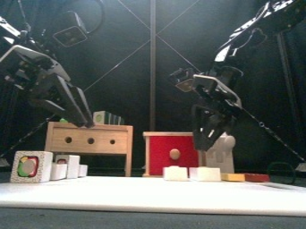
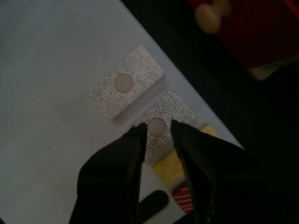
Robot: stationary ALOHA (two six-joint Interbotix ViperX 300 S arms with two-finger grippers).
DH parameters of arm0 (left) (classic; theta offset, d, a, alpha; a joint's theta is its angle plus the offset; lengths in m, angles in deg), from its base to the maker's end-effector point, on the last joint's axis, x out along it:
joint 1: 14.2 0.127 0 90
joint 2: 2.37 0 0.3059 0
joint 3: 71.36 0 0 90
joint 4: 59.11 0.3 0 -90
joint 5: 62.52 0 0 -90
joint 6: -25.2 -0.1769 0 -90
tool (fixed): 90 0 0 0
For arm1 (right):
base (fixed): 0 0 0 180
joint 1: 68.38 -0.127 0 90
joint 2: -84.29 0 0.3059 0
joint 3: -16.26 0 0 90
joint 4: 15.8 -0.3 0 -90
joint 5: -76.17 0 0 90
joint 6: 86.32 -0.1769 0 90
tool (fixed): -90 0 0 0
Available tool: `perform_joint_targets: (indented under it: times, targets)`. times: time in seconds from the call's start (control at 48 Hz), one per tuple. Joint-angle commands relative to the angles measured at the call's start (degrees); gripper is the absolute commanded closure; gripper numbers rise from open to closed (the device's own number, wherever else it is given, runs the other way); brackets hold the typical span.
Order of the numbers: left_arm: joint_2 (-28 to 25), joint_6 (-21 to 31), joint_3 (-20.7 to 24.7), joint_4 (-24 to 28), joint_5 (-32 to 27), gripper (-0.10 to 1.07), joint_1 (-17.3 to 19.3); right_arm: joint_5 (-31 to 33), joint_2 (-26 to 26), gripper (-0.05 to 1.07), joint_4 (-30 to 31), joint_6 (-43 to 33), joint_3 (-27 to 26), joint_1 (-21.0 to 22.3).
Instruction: Place rice in middle of board
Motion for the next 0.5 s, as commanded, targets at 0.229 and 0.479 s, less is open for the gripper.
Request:
perform_joint_targets:
  times: [0.229, 0.479]
  targets:
    - [0.62, 5.71, 2.02, -0.53, 16.52, 0.15, 0.09, -1.93, -0.53, 0.31, -1.76, -0.62, -4.39, 0.09]
    - [1.58, 22.85, -2.29, 10.46, 24.79, 0.15, 0.26, -1.93, 0.88, 0.31, -4.31, -0.7, -6.33, 0.35]
